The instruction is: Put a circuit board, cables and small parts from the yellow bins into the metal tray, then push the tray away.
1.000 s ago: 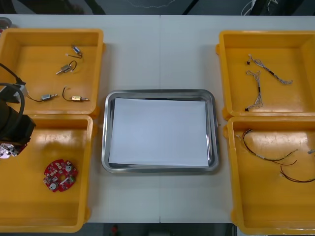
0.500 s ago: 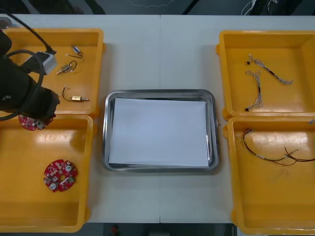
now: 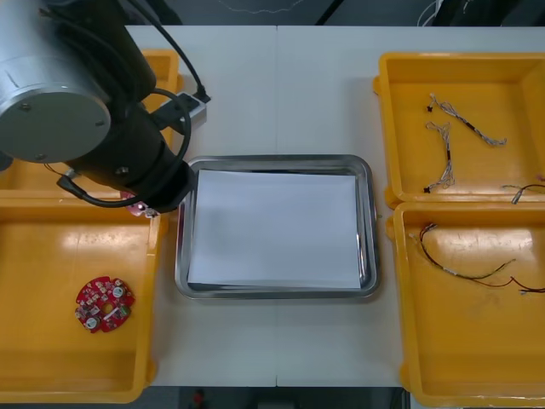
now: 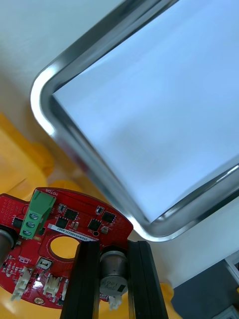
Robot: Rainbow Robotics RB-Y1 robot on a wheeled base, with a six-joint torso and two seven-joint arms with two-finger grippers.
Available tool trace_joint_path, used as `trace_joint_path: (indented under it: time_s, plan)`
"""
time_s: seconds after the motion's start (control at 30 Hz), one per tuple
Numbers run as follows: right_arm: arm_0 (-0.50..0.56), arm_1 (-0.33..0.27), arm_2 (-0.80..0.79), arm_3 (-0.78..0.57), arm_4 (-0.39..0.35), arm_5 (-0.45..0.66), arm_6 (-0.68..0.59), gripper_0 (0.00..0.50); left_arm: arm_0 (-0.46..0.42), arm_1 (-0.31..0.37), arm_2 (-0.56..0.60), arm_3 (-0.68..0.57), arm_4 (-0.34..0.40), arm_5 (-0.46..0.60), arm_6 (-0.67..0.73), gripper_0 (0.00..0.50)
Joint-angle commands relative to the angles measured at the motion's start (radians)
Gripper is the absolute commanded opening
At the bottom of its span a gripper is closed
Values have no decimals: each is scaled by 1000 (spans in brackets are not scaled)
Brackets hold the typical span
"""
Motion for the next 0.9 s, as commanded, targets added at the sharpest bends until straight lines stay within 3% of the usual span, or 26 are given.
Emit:
trace_joint_path:
  time_s: [0.03, 0.37, 0.53, 0.9]
  plan:
    - [-27, -52, -4, -61, 20, 4, 119, 0, -73, -79, -81, 21, -33, 8, 27, 0]
    - [-27, -49, 56, -118, 34, 4, 293, 0, -82, -134, -259, 65, -127, 8, 61, 0]
    - [-29, -50, 87, -155, 42, 4, 308, 0, -81, -146, -339, 76, -179, -22, 85, 0]
    - [-100, -49, 176, -168, 23, 4, 322, 0, -75, -157, -432, 114, -208, -128, 140, 0]
